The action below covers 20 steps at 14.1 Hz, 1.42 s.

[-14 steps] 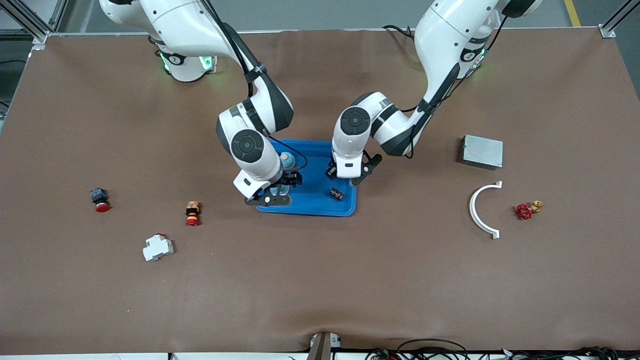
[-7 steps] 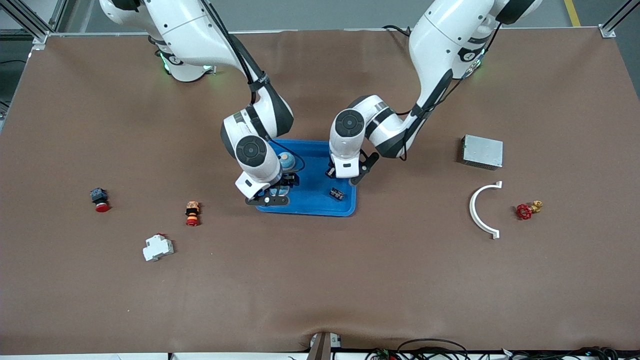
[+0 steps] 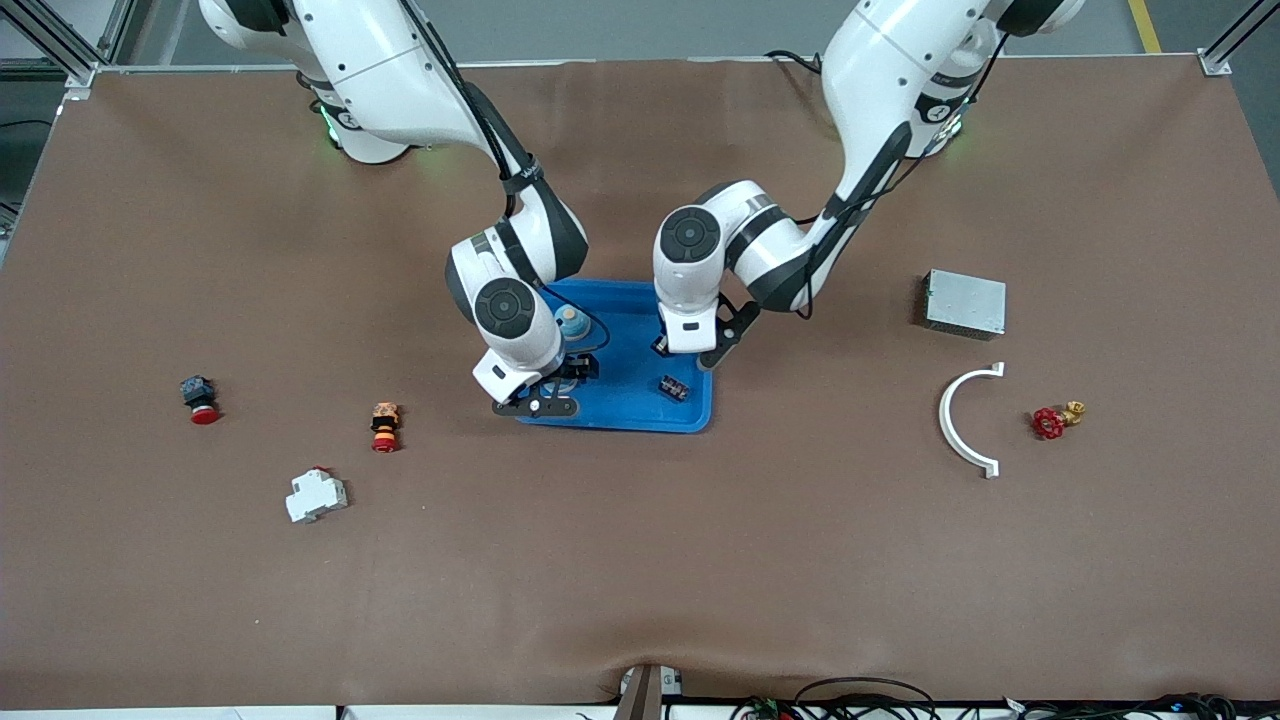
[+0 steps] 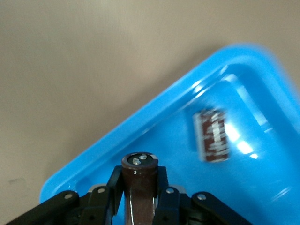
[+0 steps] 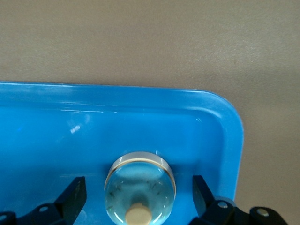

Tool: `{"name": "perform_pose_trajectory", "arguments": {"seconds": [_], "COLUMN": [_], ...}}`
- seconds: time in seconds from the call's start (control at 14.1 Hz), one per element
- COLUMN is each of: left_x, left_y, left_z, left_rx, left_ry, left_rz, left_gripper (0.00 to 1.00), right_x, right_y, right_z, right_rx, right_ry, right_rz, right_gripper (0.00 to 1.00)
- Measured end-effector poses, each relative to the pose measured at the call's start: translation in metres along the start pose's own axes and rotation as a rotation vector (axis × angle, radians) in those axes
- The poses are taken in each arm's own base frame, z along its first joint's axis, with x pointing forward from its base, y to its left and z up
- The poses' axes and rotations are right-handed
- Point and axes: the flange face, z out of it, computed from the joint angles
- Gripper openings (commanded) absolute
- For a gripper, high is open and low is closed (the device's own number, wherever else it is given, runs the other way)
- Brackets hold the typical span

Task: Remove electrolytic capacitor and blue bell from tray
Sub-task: 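Lift the bell with the right gripper while the left gripper lifts the capacitor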

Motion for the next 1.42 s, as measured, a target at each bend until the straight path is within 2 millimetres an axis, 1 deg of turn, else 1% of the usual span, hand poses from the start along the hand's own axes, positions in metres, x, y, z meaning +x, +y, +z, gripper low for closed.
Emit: {"name": "perform_pose_trajectory", "arguments": {"seconds": [0.21,0.28,0.36,0.43,0.57,0.64,0.71,0.92,1.07,1.14,1.21,1.28,1.35,1.42], "left_x": [0.041,0.055,0.07,0.084,0.114,0.133,0.153,0.215,0.254,0.273,0.292,0.309,0.324,0.335], "left_y": [0.003,0.001,-0.003,-0.006,-0.01,-0.012,-0.016,-0.036,-0.052,-0.06,-0.069,-0.078,-0.086,-0.093], "left_z": [-0.052,-0.066,-0.077,-0.087,-0.101,-0.106,-0.109,-0.11,-0.107,-0.106,-0.104,-0.1,-0.096,-0.093], "left_rx": [-0.034,-0.03,-0.018,-0.013,-0.02,-0.025,-0.023,0.041,0.075,0.085,0.094,0.103,0.112,0.12], "left_ry": [0.034,0.048,0.06,0.068,0.078,0.083,0.09,0.1,0.094,0.09,0.085,0.078,0.072,0.066], "left_rz": [-0.055,-0.066,-0.071,-0.083,-0.117,-0.137,-0.149,-0.125,-0.094,-0.083,-0.068,-0.056,-0.048,-0.041], "left_gripper": [0.0,0.0,0.0,0.0,0.0,0.0,0.0,0.0,0.0,0.0,0.0,0.0,0.0,0.0], "right_x": [0.0,0.0,0.0,0.0,0.001,0.001,0.002,0.002,0.004,0.004,0.005,0.005,0.006,0.008], "right_y": [0.001,0.001,0.001,0.001,0.001,0.001,0.001,-0.001,-0.004,-0.006,-0.008,-0.007,-0.001,0.013], "right_z": [0.008,0.009,0.011,0.012,0.012,0.012,0.011,0.009,0.0,-0.013,-0.037,-0.069,-0.107,-0.147], "right_rx": [-0.005,-0.005,-0.005,-0.005,-0.005,-0.005,-0.004,-0.001,0.0,-0.006,-0.012,-0.016,-0.023,-0.036], "right_ry": [-0.003,-0.001,0.001,0.001,0.002,0.003,0.004,0.008,0.002,-0.022,-0.051,-0.079,-0.102,-0.119], "right_rz": [0.0,0.001,0.001,0.001,0.001,0.001,0.001,-0.002,-0.005,-0.008,-0.01,-0.016,-0.042,-0.083], "right_gripper": [1.0,0.92,0.73,0.57,0.2,0.11,0.09,0.09,0.09,0.09,0.09,0.09,0.09,0.09]}}
